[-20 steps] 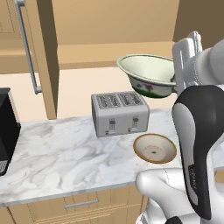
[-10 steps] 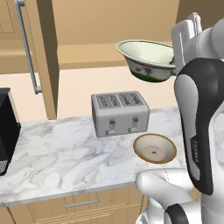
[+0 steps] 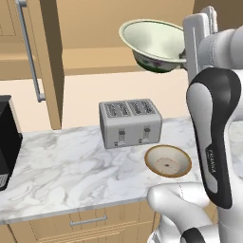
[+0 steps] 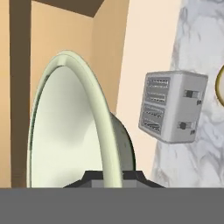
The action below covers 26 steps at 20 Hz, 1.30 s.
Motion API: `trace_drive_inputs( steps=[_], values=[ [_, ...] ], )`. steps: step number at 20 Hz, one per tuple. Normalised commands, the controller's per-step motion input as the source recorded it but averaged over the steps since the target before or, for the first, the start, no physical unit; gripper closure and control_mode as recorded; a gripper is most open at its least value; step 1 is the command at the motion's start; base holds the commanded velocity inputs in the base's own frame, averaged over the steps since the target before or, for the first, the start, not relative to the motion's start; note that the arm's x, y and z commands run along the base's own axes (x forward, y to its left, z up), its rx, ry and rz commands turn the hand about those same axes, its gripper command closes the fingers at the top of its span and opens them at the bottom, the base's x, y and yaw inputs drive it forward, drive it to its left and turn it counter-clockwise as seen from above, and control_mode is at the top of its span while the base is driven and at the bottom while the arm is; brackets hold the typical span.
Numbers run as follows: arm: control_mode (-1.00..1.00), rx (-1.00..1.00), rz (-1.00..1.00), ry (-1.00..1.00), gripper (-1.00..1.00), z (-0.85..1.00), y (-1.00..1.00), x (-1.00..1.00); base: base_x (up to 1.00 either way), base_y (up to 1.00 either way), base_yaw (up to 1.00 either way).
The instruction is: Open the cabinet. Pick the bowls from the counter and place them in the cabinet. Then close the cabinet.
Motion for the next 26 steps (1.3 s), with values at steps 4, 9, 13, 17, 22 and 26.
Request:
trace_drive_inputs(
  steps=[4,9,13,17,22,26],
  values=[
    [-1.00,-0.02,0.06,-0.09,1.00,0.00,0.00,0.66,0.00,0.00,0.00],
    [-1.00,0.00,0.05,0.20,1.00,0.00,0.00,0.67,0.00,0.00,0.00],
    [-1.00,0.00,0.02,0.12,1.00,0.00,0.00,0.64,0.00,0.00,0.00],
    [-1.00,0.00,0.01,0.03,1.00,-0.01,0.08,0.67,0.00,0.00,0.00],
    [-1.00,0.00,0.00,-0.01,1.00,-0.11,0.11,0.59,0.00,0.00,0.00],
    [-1.00,0.00,0.01,-0.03,1.00,-0.21,0.16,0.55,0.00,0.00,0.00]
  ],
)
